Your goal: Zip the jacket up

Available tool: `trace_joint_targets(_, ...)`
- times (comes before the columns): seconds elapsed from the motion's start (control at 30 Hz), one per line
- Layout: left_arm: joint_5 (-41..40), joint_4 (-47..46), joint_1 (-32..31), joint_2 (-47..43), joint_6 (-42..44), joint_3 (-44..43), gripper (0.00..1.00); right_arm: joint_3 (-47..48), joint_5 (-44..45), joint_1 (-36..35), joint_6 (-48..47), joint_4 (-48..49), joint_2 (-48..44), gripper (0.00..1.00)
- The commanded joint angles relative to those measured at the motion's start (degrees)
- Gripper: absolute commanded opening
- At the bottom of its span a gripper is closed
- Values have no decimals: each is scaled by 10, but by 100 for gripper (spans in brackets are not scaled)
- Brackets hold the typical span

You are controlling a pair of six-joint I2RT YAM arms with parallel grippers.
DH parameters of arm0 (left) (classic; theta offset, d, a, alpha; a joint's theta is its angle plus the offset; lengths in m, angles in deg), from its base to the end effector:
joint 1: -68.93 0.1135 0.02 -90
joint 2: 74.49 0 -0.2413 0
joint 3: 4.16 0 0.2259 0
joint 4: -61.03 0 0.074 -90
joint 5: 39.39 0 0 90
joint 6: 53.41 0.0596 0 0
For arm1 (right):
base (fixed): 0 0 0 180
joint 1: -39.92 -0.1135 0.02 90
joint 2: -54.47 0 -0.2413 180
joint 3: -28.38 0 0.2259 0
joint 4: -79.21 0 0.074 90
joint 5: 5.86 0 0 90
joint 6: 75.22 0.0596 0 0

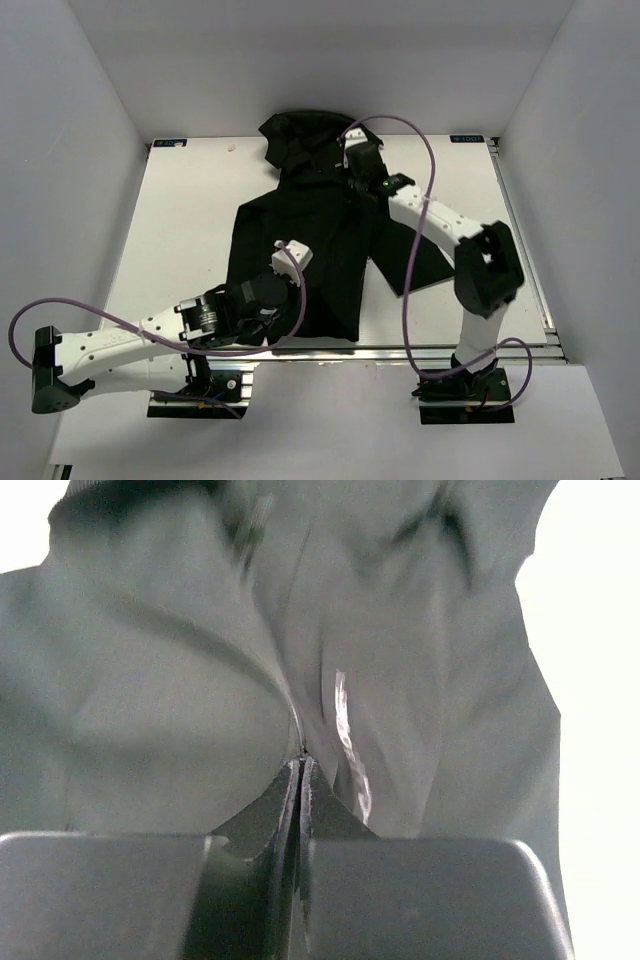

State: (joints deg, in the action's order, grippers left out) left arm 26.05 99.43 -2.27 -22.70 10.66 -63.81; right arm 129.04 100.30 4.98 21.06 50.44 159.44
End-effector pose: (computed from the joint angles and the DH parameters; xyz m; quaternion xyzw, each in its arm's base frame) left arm 0.0895 -0.1860 0.2688 0.2292 0.8237 -0.2411 0.4591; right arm 0.3518 0.2255 0.2580 -0.1505 0.8599 0.0504 0.4851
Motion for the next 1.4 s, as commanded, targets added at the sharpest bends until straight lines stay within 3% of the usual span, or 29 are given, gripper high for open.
trace_joint_targets(0.0, 103, 70, -14, -30, -134, 28, 0, 98, 102, 80, -56, 186, 67, 0)
trace_joint_targets(0.1, 158, 30, -14, -34, -188, 76, 0, 176, 91, 110, -60, 245, 148, 0)
trace_joint_targets(0.2, 181, 18, -15, -36, -227, 102, 0, 322, 91, 137, -60, 246, 254, 0)
trace_joint_targets(0.23, 190, 13, -15, -43, -239, 107, 0, 416, 87, 143, -60, 232, 312, 0)
trace_joint_targets(0.3, 195, 6, -17, -53, -256, 125, 0, 486, 68, 158, -50, 228, 356, 0)
trace_joint_targets(0.4, 199, -17, -18, -68, -278, 144, 0, 469, 41, 165, -48, 310, 376, 0)
trace_joint_targets(0.67, 227, 5, -27, -37, -306, 135, 0, 526, 38, 175, -60, 389, 436, 0)
trace_joint_targets(0.83, 230, 11, -30, -30, -313, 135, 0, 517, 17, 188, -36, 390, 436, 0)
trace_joint_targets(0.93, 214, 18, -30, -10, -313, 123, 2, 470, -54, 188, -43, 395, 406, 0)
trace_joint_targets(0.97, 210, 20, -30, -3, -311, 117, 42, 454, -83, 187, -39, 395, 394, 0)
trace_joint_targets(1.0, 204, 25, -29, 4, -309, 100, 72, 440, -101, 187, -25, 394, 385, 0)
trace_joint_targets(1.03, 189, 40, -30, 12, -300, 89, 97, 420, -116, 187, -20, 375, 361, 27)
trace_joint_targets(1.07, 181, 48, -30, 27, -292, 77, 98, 411, -141, 186, -11, 362, 348, 44)
trace_joint_targets(1.1, 169, 63, -30, 36, -282, 62, 98, 404, -151, 185, -8, 345, 335, 85)
trace_joint_targets(1.23, 45, 223, -29, 69, -258, -72, 98, 339, -138, 178, 6, 242, 214, 89)
trace_joint_targets(1.37, -152, 295, -14, 62, -271, -160, 98, 163, -141, 179, 18, 205, 66, 89)
